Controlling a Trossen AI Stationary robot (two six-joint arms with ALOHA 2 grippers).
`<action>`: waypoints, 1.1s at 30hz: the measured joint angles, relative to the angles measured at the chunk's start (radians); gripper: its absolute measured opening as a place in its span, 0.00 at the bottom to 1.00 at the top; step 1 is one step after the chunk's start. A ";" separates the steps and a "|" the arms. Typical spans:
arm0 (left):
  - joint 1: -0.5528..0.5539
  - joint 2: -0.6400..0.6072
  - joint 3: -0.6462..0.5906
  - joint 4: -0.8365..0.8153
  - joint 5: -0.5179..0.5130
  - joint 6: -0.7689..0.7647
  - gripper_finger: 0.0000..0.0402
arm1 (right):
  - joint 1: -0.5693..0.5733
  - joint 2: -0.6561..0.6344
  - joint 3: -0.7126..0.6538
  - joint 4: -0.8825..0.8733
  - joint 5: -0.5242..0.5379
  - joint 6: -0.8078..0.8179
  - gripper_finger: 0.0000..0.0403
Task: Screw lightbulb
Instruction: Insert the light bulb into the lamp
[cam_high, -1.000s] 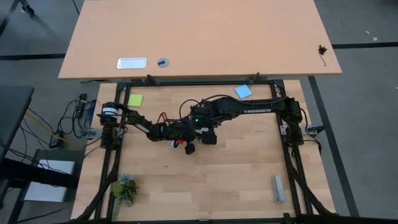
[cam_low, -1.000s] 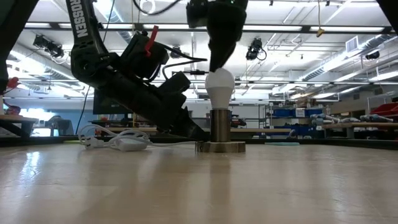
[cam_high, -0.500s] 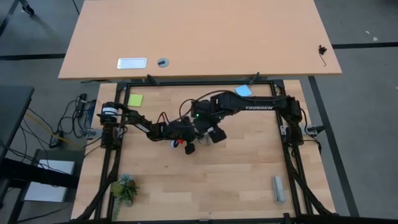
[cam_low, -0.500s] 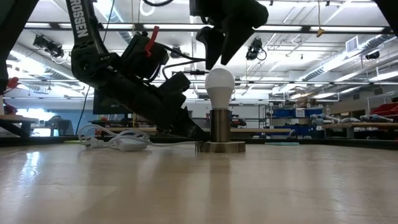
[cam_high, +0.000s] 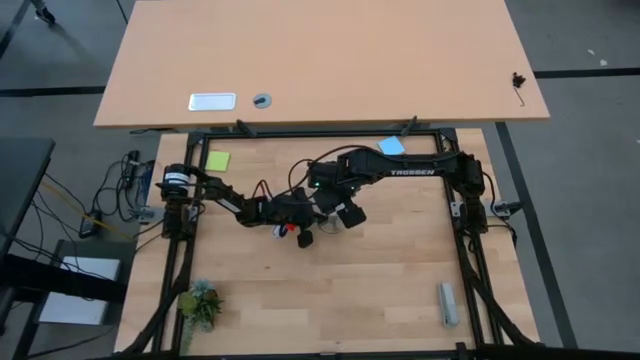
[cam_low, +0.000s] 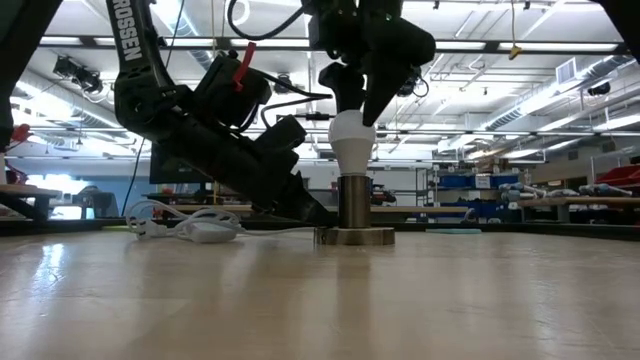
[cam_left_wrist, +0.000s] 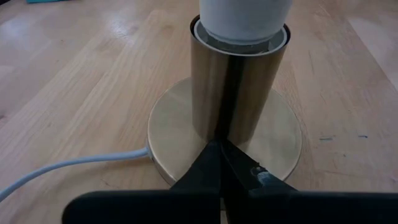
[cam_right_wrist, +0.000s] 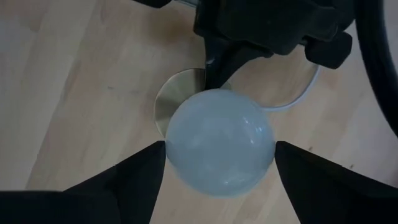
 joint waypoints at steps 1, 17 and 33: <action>0.000 0.000 0.000 0.000 0.001 0.000 0.00 | 0.000 0.000 0.000 0.000 0.000 0.015 0.76; 0.000 0.001 0.000 0.000 0.002 0.000 0.00 | 0.021 -0.001 0.001 -0.011 0.028 0.736 0.67; 0.000 0.001 0.000 0.001 0.003 -0.001 0.00 | 0.081 -0.001 0.080 -0.051 0.119 0.208 0.84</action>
